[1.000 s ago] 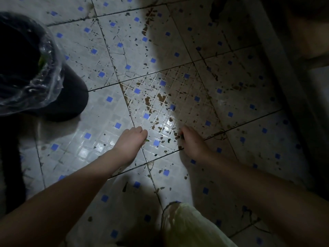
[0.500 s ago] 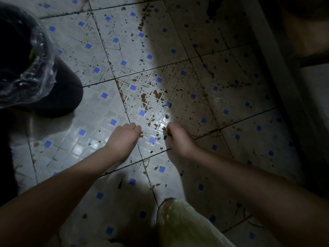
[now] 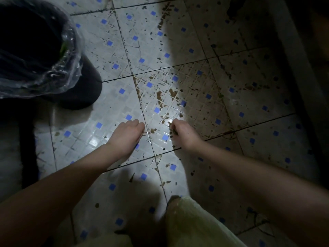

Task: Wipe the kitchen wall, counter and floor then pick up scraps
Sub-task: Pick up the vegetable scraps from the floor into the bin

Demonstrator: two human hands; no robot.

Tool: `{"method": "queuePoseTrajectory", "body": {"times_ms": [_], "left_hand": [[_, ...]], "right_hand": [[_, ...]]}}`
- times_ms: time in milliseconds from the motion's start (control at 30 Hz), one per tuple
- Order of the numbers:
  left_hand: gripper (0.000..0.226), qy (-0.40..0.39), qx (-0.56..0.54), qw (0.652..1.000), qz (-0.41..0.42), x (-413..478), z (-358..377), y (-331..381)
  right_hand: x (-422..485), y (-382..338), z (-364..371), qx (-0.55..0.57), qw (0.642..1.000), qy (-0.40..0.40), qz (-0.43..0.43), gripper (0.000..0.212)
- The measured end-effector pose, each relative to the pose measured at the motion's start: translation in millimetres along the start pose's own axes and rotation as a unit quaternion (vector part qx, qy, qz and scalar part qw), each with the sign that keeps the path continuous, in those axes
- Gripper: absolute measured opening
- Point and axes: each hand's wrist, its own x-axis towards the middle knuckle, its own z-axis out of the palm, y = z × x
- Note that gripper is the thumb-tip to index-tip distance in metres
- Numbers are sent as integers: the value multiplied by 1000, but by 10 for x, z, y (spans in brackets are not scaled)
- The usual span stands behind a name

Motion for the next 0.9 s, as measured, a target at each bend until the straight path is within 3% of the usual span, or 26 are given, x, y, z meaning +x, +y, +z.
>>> {"method": "queuePoseTrajectory", "body": {"times_ms": [300,467,700,900], "left_hand": [[11,10,-25,1000,-10,-336,65,-82],[13,-21,-31,999,-9,-562,158,-12],[18,-57,-51,997,-16,-812,309,77],[27,-63,-4,998,-31,-850,274,72]], "right_hand": [[56,9,57,-34,999,5,7,22],[-6,12,123,-50,999,7,11,29],[-107,37,191,-52,998,37,-11,23],[-204,68,141,-67,997,44,-19,27]]}}
